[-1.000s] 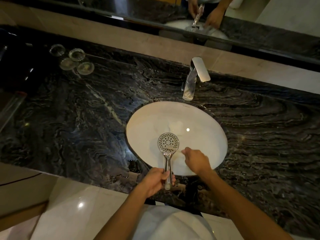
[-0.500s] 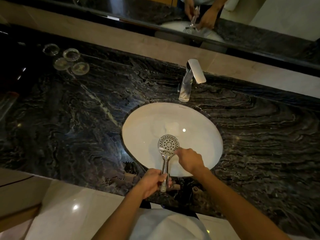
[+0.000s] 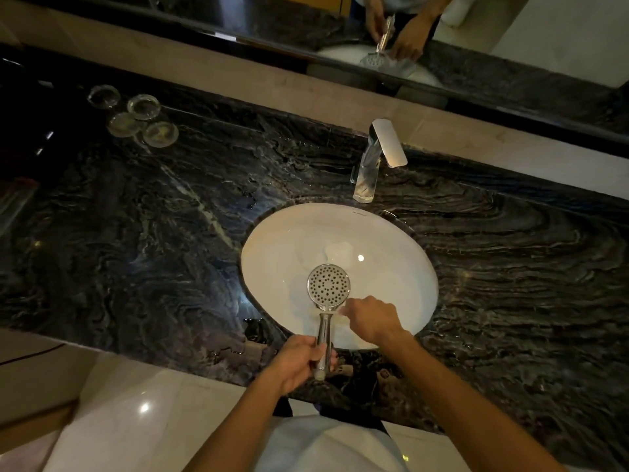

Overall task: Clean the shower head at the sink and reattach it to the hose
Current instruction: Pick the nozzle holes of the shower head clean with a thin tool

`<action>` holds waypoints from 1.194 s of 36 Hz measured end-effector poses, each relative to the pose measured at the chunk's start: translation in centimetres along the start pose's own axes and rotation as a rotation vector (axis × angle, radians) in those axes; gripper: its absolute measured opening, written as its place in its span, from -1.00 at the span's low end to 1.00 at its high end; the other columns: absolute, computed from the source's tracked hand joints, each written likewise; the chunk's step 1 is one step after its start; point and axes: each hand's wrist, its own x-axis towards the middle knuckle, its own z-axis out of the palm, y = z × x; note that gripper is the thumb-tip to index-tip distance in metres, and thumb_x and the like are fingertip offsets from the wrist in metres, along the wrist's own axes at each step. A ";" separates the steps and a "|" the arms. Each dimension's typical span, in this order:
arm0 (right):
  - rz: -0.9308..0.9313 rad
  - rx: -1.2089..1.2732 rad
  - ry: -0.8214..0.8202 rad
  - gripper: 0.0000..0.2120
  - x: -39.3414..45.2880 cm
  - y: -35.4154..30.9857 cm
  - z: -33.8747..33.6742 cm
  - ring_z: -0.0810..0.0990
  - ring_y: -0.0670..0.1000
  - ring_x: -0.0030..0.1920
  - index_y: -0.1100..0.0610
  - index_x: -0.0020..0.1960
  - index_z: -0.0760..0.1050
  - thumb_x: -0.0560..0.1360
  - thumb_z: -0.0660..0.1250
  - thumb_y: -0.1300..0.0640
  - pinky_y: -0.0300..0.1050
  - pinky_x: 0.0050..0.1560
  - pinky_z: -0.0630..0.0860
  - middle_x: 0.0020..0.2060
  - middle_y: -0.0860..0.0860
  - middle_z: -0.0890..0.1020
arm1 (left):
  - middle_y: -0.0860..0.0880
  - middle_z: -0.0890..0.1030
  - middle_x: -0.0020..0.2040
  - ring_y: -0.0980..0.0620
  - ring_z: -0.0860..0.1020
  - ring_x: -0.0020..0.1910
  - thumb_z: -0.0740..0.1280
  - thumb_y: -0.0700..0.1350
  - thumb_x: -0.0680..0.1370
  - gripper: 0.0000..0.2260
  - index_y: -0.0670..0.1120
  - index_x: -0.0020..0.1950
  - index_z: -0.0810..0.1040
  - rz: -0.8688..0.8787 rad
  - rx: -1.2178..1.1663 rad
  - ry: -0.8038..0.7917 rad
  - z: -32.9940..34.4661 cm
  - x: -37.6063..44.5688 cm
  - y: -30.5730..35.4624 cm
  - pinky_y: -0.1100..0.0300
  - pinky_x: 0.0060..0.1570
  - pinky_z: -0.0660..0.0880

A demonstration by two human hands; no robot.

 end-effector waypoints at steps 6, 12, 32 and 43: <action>-0.049 0.172 0.019 -0.60 0.3 0.7 -0.3 0.60 0.14 0.01 0.04 0.08 0.56 0.65 0.06 -0.18 -0.02 -0.10 0.47 0.02 0.07 0.67 | -0.28 0.60 -0.11 -0.11 0.63 -0.19 0.19 -0.38 0.62 -0.86 -0.42 0.09 0.49 0.004 0.013 0.001 -0.2 0.0 0.0 0.06 -0.19 0.63; 0.103 0.256 0.223 -0.59 0.6 2.6 -1.8 0.60 0.13 -0.07 0.09 0.01 0.51 0.68 -0.01 -0.14 -0.02 -0.13 0.48 -0.06 0.08 0.66 | -0.28 0.59 -0.09 -0.10 0.64 -0.20 0.19 -0.39 0.62 -0.87 -0.42 0.11 0.48 0.008 0.003 -0.003 -0.5 0.1 0.0 0.06 -0.19 0.64; 0.070 0.157 0.256 -0.75 1.3 2.1 -1.4 0.63 0.16 -0.05 0.06 0.16 0.45 0.69 0.05 0.01 0.04 -0.08 0.50 -0.04 0.10 0.67 | -0.24 0.62 -0.12 -0.10 0.64 -0.16 0.20 -0.38 0.62 -0.87 -0.37 0.06 0.53 -0.007 0.052 -0.015 -0.4 0.0 0.3 -0.03 -0.04 0.62; 0.003 0.073 0.109 -0.72 0.3 0.7 0.2 0.63 0.19 -0.05 0.11 0.26 0.43 0.68 0.03 0.06 0.00 -0.15 0.49 0.01 0.16 0.65 | -0.28 0.64 -0.11 -0.14 0.63 -0.15 0.20 -0.34 0.63 -0.81 -0.46 0.12 0.51 -0.023 0.062 0.000 -0.4 0.0 0.4 -0.08 0.03 0.60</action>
